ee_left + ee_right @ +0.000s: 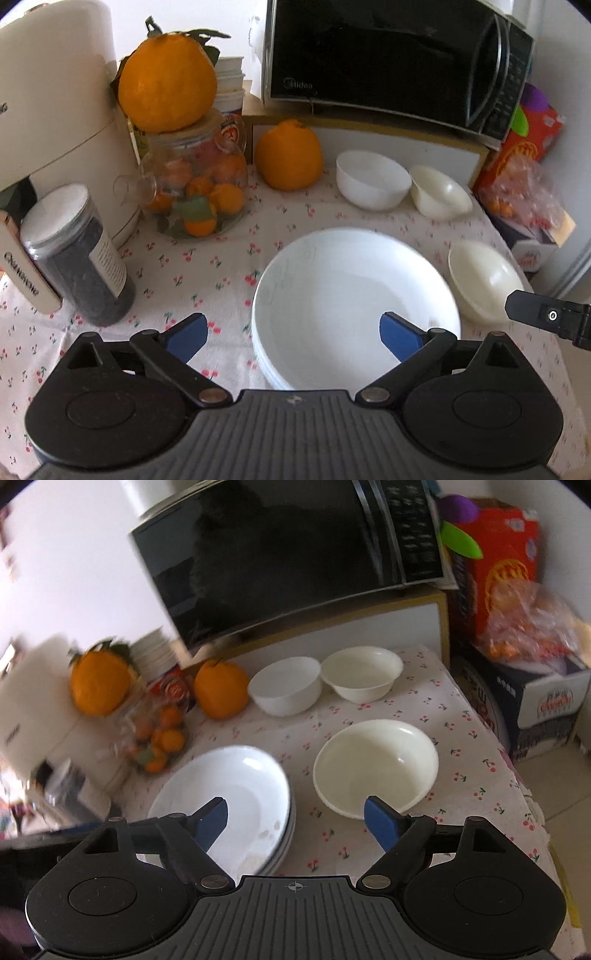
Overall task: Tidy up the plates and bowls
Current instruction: 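Move the left gripper to the small white bowl and grasp its rim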
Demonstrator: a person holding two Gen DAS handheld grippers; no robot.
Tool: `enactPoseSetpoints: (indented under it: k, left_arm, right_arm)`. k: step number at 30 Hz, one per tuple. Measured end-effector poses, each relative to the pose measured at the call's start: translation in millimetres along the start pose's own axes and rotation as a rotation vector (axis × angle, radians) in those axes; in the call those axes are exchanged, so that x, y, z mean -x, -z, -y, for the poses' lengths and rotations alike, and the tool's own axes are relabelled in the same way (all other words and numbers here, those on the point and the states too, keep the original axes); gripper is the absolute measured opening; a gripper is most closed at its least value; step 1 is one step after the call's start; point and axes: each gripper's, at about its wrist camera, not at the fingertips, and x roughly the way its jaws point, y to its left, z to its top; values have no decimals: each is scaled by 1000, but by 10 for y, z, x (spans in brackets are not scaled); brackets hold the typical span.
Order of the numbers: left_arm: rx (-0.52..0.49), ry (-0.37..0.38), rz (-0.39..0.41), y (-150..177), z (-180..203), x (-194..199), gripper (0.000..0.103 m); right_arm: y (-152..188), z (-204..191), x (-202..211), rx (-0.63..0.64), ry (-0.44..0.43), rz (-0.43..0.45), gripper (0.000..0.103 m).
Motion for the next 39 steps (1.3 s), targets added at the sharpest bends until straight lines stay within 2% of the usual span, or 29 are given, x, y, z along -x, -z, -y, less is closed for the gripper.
enactPoseSetpoints:
  k: [5, 13, 18, 21, 26, 34, 35, 37, 39]
  left_arm:
    - [2, -28, 27, -304, 120, -117, 101]
    - [88, 18, 23, -747, 200, -548, 102]
    - [114, 35, 39, -846, 184, -836, 101]
    - [182, 55, -10, -901, 125, -1090, 92]
    - [324, 121, -60, -898, 56, -1289, 79]
    - [467, 219, -42, -902, 128, -1406, 64]
    - [482, 223, -45, -924, 126, -1452, 61]
    - [519, 228, -51, -901, 113, -1509, 56]
    - [560, 230, -52, -873, 94, -1556, 51]
  right_arm:
    - [-296, 86, -186, -60, -16, -1, 83]
    - [-837, 23, -656, -18, 4, -21, 83]
    - [-1132, -39, -1025, 38, 26, -43, 83]
    - [-1281, -73, -1243, 77, 43, -50, 83]
    - [-1472, -58, -1588, 91, 29, -45, 83]
    - [-1620, -41, -2035, 101, 17, -20, 81]
    - [-1628, -44, -2079, 105, 17, -16, 79]
    - [-1633, -53, -2156, 115, 12, -11, 66]
    - [-1635, -46, -2212, 124, 12, -13, 58]
